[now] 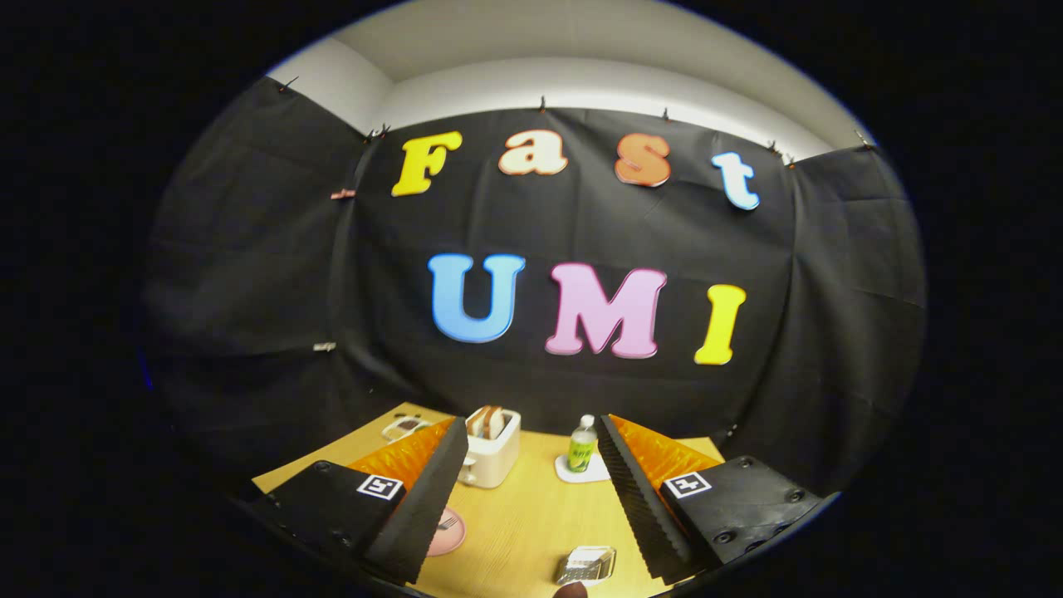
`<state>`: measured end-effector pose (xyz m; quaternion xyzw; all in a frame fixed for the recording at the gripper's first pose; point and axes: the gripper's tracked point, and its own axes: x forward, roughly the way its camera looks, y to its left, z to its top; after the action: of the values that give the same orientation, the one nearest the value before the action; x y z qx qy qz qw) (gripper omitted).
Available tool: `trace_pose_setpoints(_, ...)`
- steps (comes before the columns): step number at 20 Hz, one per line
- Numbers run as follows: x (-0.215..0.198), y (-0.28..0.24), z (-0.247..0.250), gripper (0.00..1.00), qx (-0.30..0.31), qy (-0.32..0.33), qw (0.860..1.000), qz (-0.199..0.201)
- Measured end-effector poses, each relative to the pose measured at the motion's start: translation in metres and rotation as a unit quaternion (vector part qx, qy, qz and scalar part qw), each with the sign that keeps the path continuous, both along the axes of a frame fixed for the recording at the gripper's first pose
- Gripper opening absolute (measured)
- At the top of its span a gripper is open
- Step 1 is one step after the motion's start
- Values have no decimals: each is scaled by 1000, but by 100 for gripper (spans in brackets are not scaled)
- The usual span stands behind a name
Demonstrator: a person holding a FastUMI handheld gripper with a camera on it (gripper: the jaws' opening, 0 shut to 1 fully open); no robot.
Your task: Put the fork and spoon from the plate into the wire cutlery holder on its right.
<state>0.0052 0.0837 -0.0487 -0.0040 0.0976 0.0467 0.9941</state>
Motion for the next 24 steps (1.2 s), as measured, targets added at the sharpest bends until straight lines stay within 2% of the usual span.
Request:
trace_pose_setpoints(3,-2,42,-38,97,8,76,996,47)
trace_pose_setpoints(6,1,75,-88,97,19,172,982,71)
trace_pose_setpoints(9,0,111,-151,95,64,288,952,84)
trace_pose_setpoints(10,3,119,-168,92,79,315,943,76)
trace_pose_setpoints(14,9,144,-244,91,132,422,895,51)
trace_pose_setpoints(17,8,161,-298,87,140,483,863,41)
trace_pose_setpoints(19,11,167,-326,88,146,509,848,25)
trace_pose_setpoints(22,7,175,-364,76,146,549,823,1)
trace_pose_setpoints(24,1,182,-382,76,156,572,805,-13)
